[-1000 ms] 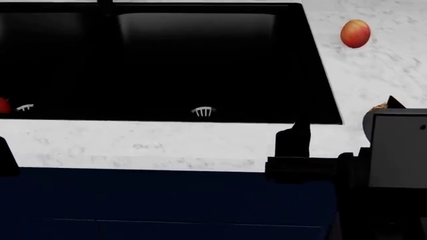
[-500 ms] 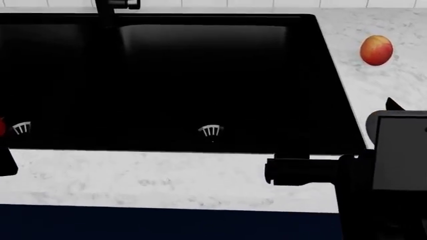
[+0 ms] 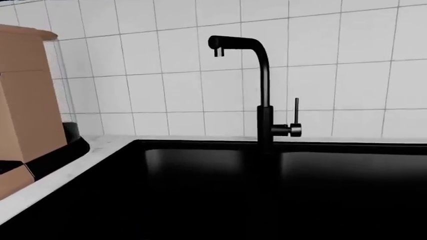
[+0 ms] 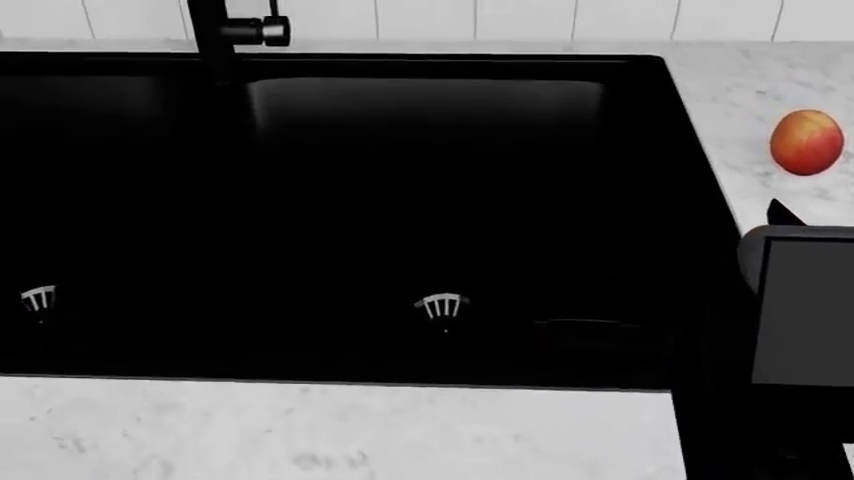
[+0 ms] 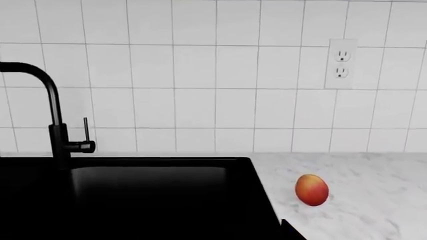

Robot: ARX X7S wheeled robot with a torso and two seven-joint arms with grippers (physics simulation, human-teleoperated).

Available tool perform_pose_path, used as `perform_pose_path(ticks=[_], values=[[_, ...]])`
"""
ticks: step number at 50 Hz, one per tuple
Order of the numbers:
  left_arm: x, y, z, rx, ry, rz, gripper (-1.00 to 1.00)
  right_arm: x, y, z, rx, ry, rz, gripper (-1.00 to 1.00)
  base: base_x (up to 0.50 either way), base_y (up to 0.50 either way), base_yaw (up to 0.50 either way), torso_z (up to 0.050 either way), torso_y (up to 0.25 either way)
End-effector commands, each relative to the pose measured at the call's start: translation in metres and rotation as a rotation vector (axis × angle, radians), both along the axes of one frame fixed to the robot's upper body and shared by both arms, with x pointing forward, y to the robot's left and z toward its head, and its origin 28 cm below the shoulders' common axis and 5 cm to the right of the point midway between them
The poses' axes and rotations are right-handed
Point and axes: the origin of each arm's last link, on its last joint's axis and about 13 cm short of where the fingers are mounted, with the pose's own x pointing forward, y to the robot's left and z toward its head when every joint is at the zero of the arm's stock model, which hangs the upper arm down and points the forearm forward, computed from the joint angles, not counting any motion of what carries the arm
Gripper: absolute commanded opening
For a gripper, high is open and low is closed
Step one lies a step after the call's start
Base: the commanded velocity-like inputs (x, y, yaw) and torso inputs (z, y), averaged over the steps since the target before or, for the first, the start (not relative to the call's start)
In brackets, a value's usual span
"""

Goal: Pick the walnut from the counter and place it in the sink

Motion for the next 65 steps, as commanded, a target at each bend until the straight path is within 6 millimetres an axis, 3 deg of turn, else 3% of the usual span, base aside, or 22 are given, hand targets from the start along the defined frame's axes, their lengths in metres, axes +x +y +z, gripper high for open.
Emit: perform_pose_path(ticks=[1,40,65], values=[[0.0,-0.001,0.001,0.001,0.001,-0.005,1.0,0.001,0.0,0.001,0.008,0.0,0.005,1.0,0.24,0.06,0.0,0.0,0.0],[0.001,-0.001,-0.004,-0.006,0.016,-0.005,1.0,-0.004,-0.001,0.002,-0.005,0.01,-0.005,1.0,0.18,-0.02,0.0,0.0,0.0],[0.006,0.001,-0.01,-0.011,0.032,-0.003,1.0,-0.041,-0.032,0.026,-0.03,0.037,-0.222,1.0,0.0,0.0,0.0,0.0,0.0]])
